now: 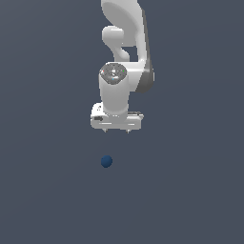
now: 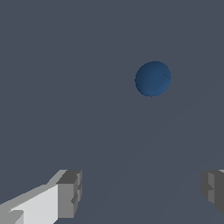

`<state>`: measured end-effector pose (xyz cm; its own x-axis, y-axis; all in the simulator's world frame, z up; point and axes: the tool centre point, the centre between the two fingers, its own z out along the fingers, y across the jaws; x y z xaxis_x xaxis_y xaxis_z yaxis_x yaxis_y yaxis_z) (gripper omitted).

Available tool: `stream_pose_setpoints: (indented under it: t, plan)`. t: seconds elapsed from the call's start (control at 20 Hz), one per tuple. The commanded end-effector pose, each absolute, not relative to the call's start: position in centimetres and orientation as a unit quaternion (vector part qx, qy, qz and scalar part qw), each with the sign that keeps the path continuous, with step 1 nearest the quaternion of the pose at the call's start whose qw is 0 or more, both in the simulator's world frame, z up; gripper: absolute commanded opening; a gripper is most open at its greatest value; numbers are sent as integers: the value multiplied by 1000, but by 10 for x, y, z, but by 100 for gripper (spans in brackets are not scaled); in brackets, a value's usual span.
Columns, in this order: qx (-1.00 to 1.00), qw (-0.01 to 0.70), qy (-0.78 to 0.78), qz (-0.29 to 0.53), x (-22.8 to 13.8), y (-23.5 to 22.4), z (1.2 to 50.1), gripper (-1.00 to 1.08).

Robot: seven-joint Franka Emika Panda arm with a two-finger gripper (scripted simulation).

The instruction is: Pick up the object and move it to a goal position.

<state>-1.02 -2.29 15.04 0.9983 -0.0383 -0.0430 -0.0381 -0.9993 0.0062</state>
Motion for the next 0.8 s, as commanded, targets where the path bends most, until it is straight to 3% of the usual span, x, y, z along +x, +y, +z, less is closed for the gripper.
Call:
stream_pose_setpoints:
  t: [0.0,0.75]
  plan:
    - [1000,3,-19,-22,-10,-23,150,100]
    - [1000,-7,1,-16,-8,3,158,100]
